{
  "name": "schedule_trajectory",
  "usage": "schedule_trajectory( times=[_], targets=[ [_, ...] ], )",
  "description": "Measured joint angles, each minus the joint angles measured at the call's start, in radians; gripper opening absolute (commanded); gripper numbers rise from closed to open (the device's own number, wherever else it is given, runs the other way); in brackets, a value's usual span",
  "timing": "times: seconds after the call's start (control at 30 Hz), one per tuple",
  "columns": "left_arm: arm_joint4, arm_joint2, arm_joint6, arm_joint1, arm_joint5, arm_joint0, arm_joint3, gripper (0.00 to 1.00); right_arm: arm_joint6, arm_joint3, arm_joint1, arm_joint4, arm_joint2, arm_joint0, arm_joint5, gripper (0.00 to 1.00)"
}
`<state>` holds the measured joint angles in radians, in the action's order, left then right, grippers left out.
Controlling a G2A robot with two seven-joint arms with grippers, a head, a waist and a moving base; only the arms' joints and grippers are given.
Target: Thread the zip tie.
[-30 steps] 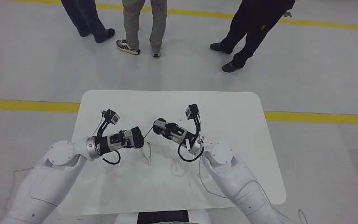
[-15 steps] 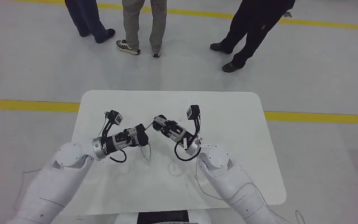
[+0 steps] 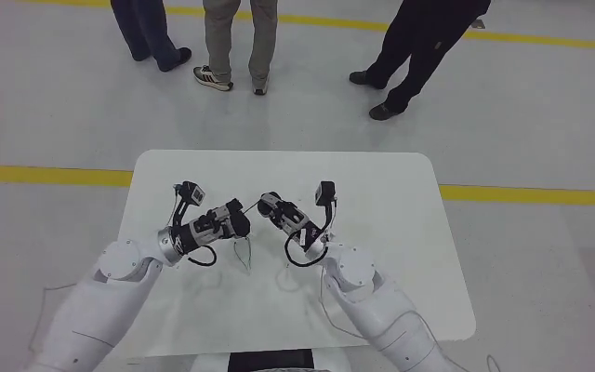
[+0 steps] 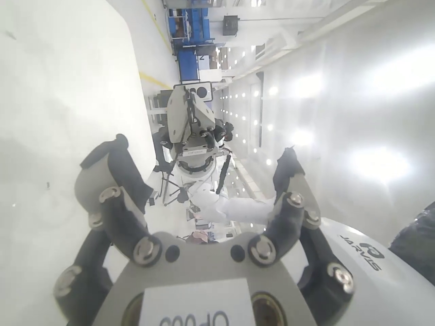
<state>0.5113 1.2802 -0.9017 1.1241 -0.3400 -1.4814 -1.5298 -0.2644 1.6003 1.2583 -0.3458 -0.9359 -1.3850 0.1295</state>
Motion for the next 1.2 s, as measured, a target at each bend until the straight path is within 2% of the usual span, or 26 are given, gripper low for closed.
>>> schedule_trajectory(
  times=[0.17, 0.23, 0.43, 0.47, 0.5, 0.6, 0.63, 0.67, 0.7, 0.77, 1.2],
  targets=[
    [0.000, -0.001, 0.002, 0.000, 0.001, 0.000, 0.000, 1.00, 0.001, 0.000, 0.000, 0.003, 0.000, 0.000, -0.001, 0.00],
    [-0.010, -0.009, 0.020, 0.000, 0.010, 0.002, -0.005, 1.00, 0.009, 0.003, -0.001, 0.031, 0.001, -0.003, -0.010, 0.00],
    [-0.023, -0.021, 0.059, 0.001, 0.000, 0.008, -0.008, 1.00, 0.024, 0.011, 0.004, 0.065, 0.006, -0.009, -0.026, 0.00],
    [-0.023, -0.023, 0.059, 0.000, 0.000, 0.010, -0.008, 0.86, 0.026, 0.011, 0.005, 0.070, 0.006, -0.009, -0.028, 0.00],
    [-0.023, -0.024, 0.060, 0.000, 0.000, 0.010, -0.008, 0.80, 0.028, 0.010, 0.005, 0.076, 0.007, -0.008, -0.030, 0.00],
    [-0.023, -0.026, 0.064, 0.000, 0.000, 0.012, -0.007, 0.67, 0.036, 0.011, 0.008, 0.091, 0.007, -0.008, -0.038, 0.00],
    [-0.023, -0.026, 0.065, 0.000, 0.000, 0.012, -0.006, 0.69, 0.038, 0.011, 0.008, 0.097, 0.007, -0.008, -0.040, 0.00],
    [-0.023, -0.026, 0.066, 0.000, 0.000, 0.012, -0.006, 0.66, 0.039, 0.012, 0.008, 0.104, 0.006, -0.008, -0.043, 0.00],
    [-0.022, -0.026, 0.068, -0.001, 0.000, 0.012, -0.006, 0.56, 0.041, 0.013, 0.009, 0.112, 0.006, -0.008, -0.046, 0.00],
    [-0.020, -0.026, 0.069, -0.001, 0.000, 0.012, -0.006, 0.47, 0.045, 0.015, 0.009, 0.127, 0.005, -0.009, -0.052, 0.00],
    [-0.020, -0.024, 0.074, 0.000, 0.000, 0.008, -0.005, 0.36, 0.047, 0.021, 0.015, 0.158, -0.004, -0.023, -0.059, 0.00]
  ],
)
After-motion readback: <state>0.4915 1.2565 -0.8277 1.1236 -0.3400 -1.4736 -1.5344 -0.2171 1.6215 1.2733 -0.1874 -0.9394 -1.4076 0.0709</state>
